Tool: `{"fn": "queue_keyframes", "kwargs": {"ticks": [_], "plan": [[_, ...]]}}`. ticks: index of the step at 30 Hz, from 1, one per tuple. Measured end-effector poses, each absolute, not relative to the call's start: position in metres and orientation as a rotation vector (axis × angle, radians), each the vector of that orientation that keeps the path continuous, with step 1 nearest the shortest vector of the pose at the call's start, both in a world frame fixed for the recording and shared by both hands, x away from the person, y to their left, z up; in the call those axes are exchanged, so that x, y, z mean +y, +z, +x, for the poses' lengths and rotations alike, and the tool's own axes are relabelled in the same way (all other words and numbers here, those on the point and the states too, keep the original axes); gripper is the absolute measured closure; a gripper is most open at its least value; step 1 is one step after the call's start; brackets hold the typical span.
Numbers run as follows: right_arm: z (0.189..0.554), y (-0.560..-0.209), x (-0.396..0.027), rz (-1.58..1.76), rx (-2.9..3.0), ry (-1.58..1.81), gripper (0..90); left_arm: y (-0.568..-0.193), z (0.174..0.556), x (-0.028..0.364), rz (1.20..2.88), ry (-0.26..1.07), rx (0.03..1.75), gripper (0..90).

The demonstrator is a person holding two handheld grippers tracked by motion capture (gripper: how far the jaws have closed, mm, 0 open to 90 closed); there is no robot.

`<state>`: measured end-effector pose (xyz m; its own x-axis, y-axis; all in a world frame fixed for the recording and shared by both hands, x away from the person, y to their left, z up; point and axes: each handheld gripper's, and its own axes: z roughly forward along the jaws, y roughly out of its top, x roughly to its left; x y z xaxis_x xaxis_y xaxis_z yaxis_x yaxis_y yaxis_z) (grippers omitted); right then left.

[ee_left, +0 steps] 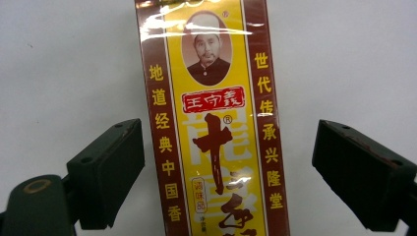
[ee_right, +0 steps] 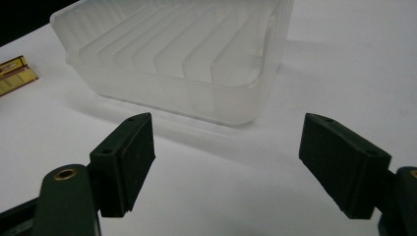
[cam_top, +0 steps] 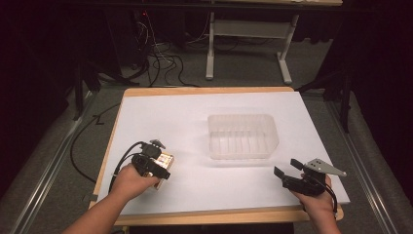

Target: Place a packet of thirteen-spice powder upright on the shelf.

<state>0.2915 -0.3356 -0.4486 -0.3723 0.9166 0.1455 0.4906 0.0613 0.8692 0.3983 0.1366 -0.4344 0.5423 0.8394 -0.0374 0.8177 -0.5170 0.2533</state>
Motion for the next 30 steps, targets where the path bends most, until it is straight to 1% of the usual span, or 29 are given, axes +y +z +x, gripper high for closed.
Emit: {"fn": "queue_keyframes", "kwargs": {"ticks": [9,15,21,27,30], "plan": [[0.292,-0.449,-0.336,1.404,1.894,1.245,22.4,-0.439,0.403,0.139,2.564,0.088,1.407,16.2],[0.292,-0.449,-0.337,1.395,1.890,1.244,22.9,-0.443,0.404,0.136,2.580,0.074,1.403,19.8],[0.292,-0.449,-0.338,1.396,1.889,1.241,22.9,-0.446,0.403,0.135,2.614,0.086,1.397,23.7],[0.292,-0.450,-0.336,1.399,1.894,1.236,22.9,-0.448,0.404,0.138,2.605,0.069,1.416,26.3],[0.292,-0.450,-0.336,1.400,1.895,1.234,23.0,-0.447,0.404,0.141,2.594,0.064,1.420,29.9]]}}
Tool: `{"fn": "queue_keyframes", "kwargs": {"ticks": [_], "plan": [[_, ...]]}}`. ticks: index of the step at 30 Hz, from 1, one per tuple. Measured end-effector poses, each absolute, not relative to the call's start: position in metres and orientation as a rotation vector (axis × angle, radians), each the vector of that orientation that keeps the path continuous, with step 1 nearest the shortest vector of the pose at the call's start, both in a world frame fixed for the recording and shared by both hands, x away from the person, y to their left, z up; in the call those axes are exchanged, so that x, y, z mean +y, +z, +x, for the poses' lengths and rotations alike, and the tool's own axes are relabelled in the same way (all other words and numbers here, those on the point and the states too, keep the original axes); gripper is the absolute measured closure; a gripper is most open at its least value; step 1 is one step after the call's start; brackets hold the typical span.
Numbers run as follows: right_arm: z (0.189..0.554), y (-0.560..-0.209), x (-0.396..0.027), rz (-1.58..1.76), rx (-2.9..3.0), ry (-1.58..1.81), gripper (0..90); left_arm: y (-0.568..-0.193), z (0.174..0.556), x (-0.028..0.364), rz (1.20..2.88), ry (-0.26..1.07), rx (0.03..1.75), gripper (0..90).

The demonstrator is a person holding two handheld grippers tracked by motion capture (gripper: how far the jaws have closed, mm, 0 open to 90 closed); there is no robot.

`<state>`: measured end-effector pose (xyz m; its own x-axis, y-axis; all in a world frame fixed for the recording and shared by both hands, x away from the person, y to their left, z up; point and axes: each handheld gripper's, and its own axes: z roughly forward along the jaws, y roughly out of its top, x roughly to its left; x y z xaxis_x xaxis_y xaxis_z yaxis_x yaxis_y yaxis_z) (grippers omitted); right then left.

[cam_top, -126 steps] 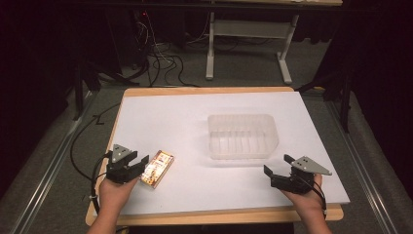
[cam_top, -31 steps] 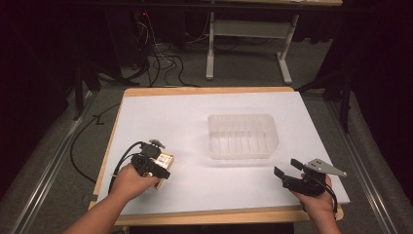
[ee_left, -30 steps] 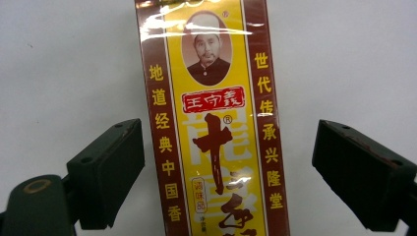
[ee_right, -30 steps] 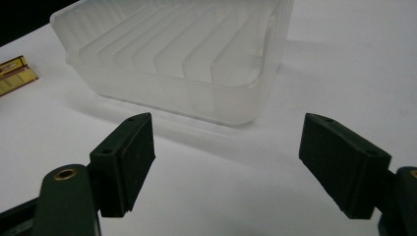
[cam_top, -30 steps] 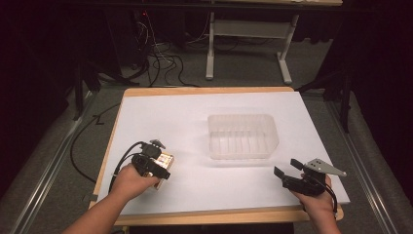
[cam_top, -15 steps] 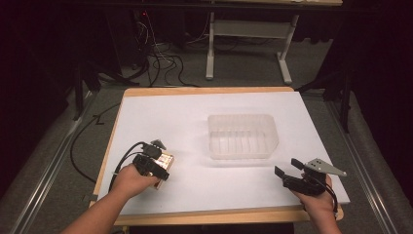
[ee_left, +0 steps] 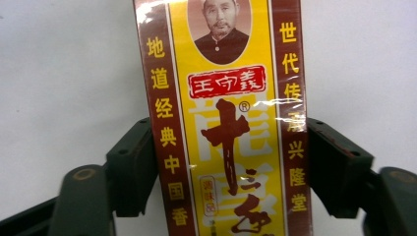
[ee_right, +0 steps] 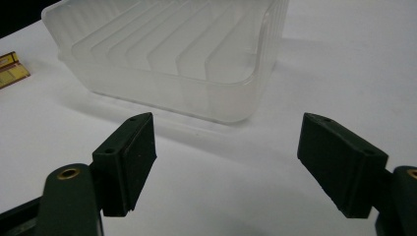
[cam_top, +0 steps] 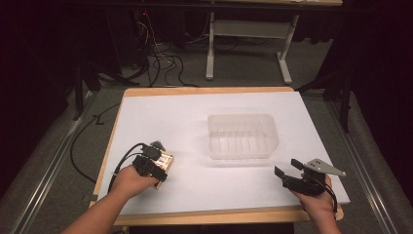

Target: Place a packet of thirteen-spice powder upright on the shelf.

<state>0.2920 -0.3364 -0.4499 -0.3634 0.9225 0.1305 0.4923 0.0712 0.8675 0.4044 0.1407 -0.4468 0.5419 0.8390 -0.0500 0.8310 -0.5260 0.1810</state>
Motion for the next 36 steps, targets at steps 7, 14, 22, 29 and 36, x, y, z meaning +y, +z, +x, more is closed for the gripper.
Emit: {"fn": "queue_keyframes", "kwargs": {"ticks": [7,14,22,29,36], "plan": [[0.292,-0.450,-0.337,1.405,1.895,1.235,23.2,-0.446,0.401,0.141,2.601,0.097,1.398,31.6],[0.292,-0.450,-0.337,1.402,1.893,1.235,23.2,-0.442,0.397,0.140,2.578,0.120,1.371,31.8],[0.292,-0.450,-0.337,1.405,1.894,1.235,23.5,-0.435,0.389,0.139,2.512,0.140,1.269,31.8],[0.292,-0.451,-0.336,1.404,1.898,1.232,23.7,-0.433,0.378,0.136,2.446,0.223,1.169,31.8],[0.292,-0.453,-0.336,1.399,1.902,1.231,23.8,-0.432,0.369,0.134,2.339,0.289,1.081,31.9]]}}
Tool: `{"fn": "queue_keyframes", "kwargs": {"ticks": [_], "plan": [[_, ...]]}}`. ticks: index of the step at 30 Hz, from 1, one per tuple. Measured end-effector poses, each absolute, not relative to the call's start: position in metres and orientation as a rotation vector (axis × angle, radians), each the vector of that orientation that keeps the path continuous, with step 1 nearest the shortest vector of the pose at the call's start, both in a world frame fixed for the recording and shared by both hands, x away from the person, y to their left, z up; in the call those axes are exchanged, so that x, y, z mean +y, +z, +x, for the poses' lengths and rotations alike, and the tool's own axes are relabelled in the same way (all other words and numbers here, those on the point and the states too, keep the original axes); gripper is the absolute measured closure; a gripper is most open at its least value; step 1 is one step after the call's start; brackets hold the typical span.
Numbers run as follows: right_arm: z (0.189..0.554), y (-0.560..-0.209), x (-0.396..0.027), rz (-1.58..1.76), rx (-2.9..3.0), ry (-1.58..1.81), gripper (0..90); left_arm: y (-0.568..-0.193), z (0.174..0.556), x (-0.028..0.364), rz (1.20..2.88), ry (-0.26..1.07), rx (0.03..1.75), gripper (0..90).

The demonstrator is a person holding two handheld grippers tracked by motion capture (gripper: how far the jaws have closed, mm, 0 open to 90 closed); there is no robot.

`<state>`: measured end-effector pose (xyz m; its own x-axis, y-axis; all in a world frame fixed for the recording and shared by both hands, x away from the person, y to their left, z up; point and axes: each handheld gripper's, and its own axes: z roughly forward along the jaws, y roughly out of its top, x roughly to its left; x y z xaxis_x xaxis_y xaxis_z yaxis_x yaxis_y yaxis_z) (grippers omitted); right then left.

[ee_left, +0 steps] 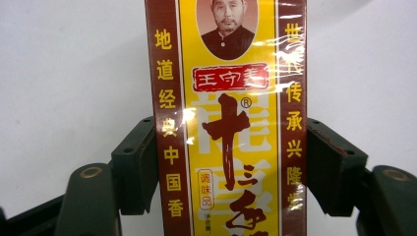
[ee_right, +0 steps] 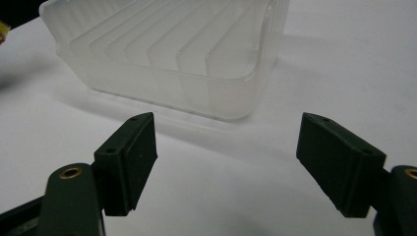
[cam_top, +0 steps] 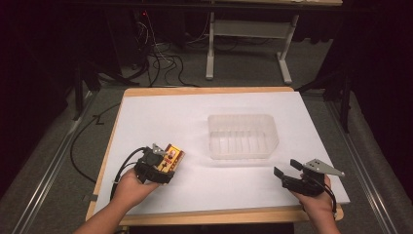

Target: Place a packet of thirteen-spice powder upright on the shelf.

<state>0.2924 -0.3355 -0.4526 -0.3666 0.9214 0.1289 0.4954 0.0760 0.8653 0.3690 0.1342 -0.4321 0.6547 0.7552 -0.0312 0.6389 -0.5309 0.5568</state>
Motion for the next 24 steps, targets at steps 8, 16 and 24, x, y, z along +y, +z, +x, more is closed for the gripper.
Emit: {"fn": "queue_keyframes", "kwargs": {"ticks": [8,16,24], "plan": [[0.292,-0.454,-0.333,1.392,1.909,1.233,24.2,-0.429,0.357,0.131,2.209,0.370,0.958,31.8],[0.292,-0.456,-0.332,1.359,1.911,1.251,25.0,-0.430,0.352,0.124,2.058,0.362,0.913,31.9],[0.290,-0.453,-0.329,1.331,1.903,1.259,25.5,-0.429,0.348,0.113,1.947,0.365,0.874,32.0]]}}
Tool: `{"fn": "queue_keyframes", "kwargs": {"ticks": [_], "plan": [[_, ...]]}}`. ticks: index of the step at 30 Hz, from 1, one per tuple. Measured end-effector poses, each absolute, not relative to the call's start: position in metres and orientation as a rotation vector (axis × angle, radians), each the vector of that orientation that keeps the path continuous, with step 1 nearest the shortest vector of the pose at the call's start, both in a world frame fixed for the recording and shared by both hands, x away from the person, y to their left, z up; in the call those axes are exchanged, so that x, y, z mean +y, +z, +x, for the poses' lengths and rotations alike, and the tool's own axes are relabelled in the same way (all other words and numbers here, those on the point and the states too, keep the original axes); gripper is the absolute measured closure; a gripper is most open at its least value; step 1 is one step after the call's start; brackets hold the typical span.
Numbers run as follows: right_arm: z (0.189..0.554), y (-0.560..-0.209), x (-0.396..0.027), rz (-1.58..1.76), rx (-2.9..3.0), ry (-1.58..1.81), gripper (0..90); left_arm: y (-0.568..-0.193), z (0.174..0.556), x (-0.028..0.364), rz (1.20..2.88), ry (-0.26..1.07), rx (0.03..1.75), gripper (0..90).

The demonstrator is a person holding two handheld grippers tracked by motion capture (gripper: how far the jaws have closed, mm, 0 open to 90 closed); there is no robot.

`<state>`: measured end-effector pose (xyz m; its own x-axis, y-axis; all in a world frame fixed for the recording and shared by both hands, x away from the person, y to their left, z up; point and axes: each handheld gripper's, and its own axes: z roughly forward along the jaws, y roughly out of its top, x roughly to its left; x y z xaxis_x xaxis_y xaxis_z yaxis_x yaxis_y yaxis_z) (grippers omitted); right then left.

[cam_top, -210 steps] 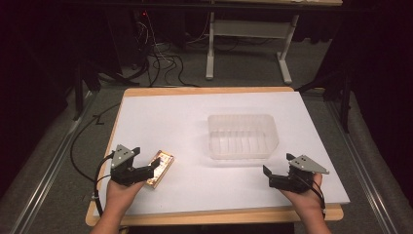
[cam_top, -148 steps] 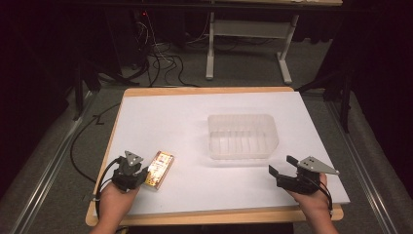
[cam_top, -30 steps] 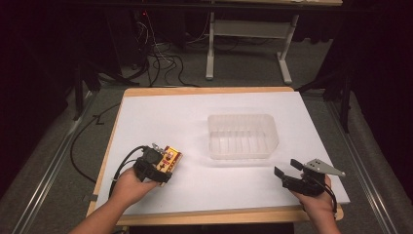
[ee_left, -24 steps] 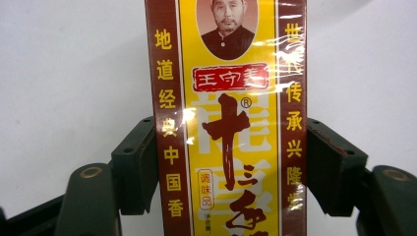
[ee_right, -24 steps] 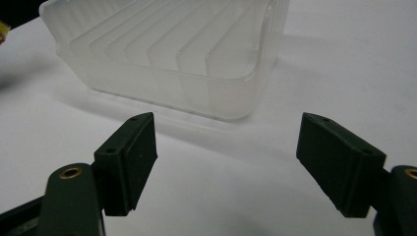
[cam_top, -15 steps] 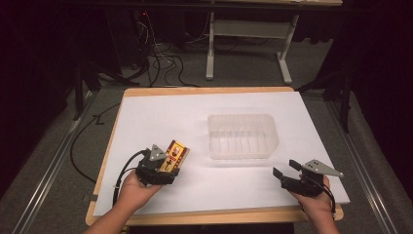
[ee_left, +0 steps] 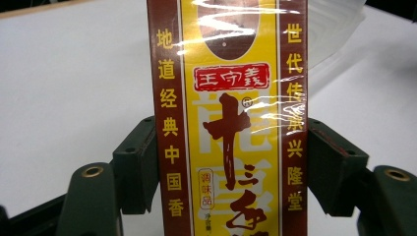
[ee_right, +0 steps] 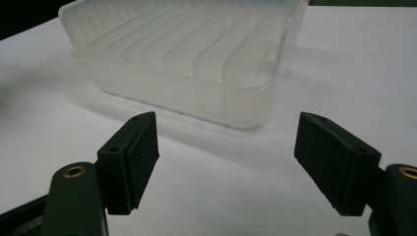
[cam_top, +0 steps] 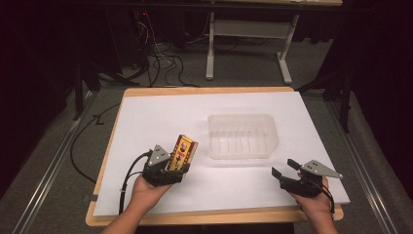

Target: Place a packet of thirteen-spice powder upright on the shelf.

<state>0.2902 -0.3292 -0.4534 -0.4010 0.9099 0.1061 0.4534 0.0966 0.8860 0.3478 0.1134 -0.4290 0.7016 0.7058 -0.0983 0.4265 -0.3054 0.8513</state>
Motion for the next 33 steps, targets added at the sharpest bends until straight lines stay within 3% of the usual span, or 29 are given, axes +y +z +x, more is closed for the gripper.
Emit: {"fn": "queue_keyframes", "kwargs": {"ticks": [8,16,17,25,33], "plan": [[0.288,-0.448,-0.317,1.279,1.928,1.274,25.2,-0.420,0.340,0.104,1.772,0.376,0.872,32.0],[0.284,-0.432,-0.296,1.208,1.950,1.305,28.4,-0.422,0.330,0.100,1.797,0.449,0.871,32.0],[0.285,-0.427,-0.287,1.197,1.952,1.302,21.8,-0.423,0.329,0.099,1.800,0.442,0.865,32.0],[0.292,-0.412,-0.260,1.167,1.945,1.328,15.1,-0.425,0.326,0.091,1.813,0.456,0.838,32.1],[0.301,-0.404,-0.246,1.119,1.925,1.410,18.8,-0.424,0.321,0.084,1.823,0.447,0.800,32.1]]}}
